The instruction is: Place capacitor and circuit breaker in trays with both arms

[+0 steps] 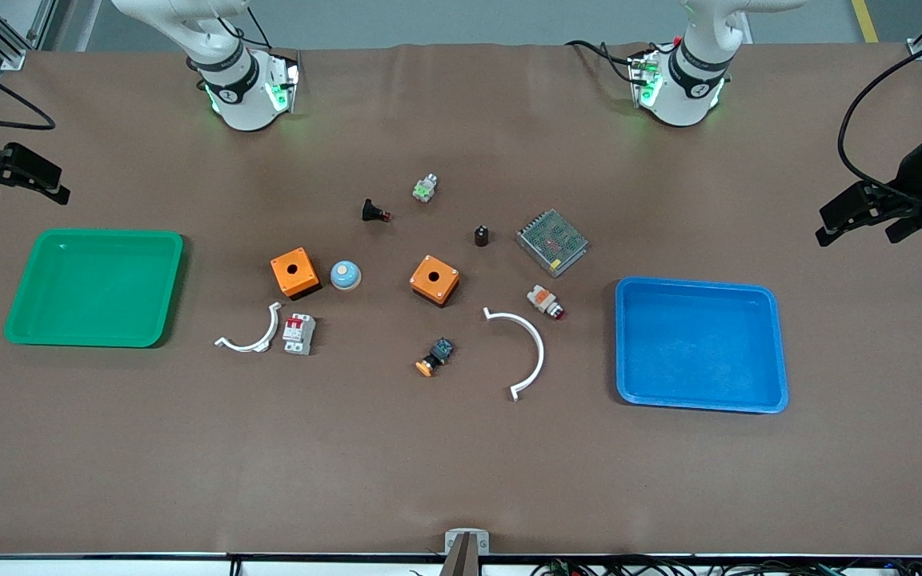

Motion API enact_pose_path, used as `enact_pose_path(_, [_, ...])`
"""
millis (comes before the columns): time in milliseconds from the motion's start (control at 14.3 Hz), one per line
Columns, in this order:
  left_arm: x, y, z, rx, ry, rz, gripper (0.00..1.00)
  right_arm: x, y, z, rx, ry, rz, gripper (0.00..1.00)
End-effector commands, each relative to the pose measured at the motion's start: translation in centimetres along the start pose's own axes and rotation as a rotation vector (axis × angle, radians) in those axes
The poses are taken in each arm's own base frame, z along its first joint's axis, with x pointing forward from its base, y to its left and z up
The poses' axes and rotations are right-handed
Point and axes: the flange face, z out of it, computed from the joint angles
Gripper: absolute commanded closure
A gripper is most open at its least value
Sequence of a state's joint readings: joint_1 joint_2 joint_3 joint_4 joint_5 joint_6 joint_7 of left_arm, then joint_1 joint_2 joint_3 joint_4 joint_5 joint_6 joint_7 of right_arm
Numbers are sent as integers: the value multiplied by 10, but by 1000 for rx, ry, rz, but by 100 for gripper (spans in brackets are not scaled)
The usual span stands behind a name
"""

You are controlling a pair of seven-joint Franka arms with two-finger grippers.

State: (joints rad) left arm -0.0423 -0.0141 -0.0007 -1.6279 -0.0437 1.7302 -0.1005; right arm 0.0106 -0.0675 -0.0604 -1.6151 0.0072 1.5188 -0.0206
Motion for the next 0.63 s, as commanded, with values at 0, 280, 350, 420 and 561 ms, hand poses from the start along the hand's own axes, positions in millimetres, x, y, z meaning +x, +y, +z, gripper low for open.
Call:
enact_pose_path(0, [-3, 2, -5, 19, -4, 16, 0, -6, 3, -3, -1, -2, 2, 0])
enact_pose_path(280, [-2, -3, -6, 14, -3, 6, 0, -6, 3, -4, -1, 0, -8, 0])
enact_pose_path(350, [-3, -2, -6, 8, -5, -7, 0, -5, 3, -6, -1, 4, -8, 0])
enact_pose_path(420, [-3, -2, -5, 7, -8, -18, 0, -3, 3, -8, -5, 9, -6, 0])
enact_pose_path(561, [-6, 2, -1, -4, -42, -29, 0, 1, 5, -4, -7, 4, 2, 0])
